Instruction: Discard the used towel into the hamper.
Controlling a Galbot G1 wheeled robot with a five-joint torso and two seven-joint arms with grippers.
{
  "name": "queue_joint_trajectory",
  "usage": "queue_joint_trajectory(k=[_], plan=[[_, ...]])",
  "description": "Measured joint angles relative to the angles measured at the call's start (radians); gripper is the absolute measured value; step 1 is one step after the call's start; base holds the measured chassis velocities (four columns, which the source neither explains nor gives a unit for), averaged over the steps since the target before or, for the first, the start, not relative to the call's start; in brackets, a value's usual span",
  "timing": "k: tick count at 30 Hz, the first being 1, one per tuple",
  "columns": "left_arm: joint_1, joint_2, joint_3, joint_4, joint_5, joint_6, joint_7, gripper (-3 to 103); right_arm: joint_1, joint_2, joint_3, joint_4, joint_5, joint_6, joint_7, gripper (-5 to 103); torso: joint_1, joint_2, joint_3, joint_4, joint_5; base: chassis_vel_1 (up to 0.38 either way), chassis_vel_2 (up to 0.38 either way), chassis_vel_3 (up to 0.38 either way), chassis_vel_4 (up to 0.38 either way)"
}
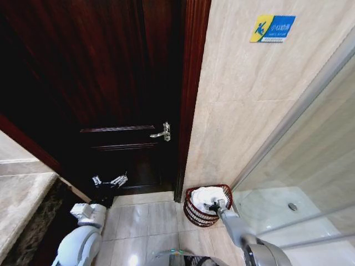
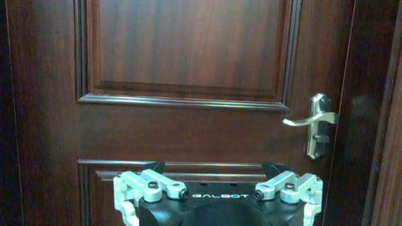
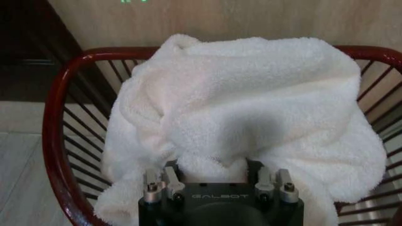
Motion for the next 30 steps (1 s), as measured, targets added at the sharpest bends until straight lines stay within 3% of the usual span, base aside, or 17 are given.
queue_joint_trajectory(k=[8,13,19,21,24,30], plan=[[0.000,0.000,0.000,0.000,0.000,0.000,0.000,100,-0.009,-0.016,0.007,0.033,0.018,-0.020,-0.001,45,0.000,0.000,0.000,0.0001,0.0003,0.000,0.000,0.000,0.000],[0.000,0.000,0.000,0.000,0.000,0.000,0.000,100,-0.101,-0.058,-0.077,0.207,0.166,-0.039,-0.064,66,0.000,0.000,0.000,-0.0003,0.0001,0.000,0.000,0.000,0.000],[0.000,0.000,0.000,0.000,0.000,0.000,0.000,100,-0.193,-0.099,-0.086,0.332,0.244,-0.024,-0.106,83,0.000,0.000,0.000,0.0001,0.0003,0.000,0.000,0.000,0.000],[0.000,0.000,0.000,0.000,0.000,0.000,0.000,100,-0.263,-0.132,-0.086,0.422,0.274,-0.002,-0.133,93,0.000,0.000,0.000,0.0000,0.0003,0.000,0.000,0.000,0.000],[0.000,0.000,0.000,0.000,0.000,0.000,0.000,100,-0.333,-0.160,-0.089,0.531,0.313,0.001,-0.148,99,0.000,0.000,0.000,-0.0005,0.0005,0.000,0.000,0.000,0.000],[0.000,0.000,0.000,0.000,0.000,0.000,0.000,100,-0.523,-0.228,-0.082,0.817,0.431,-0.006,-0.140,100,0.000,0.000,0.000,0.0001,0.0005,0.000,0.000,0.000,0.000]])
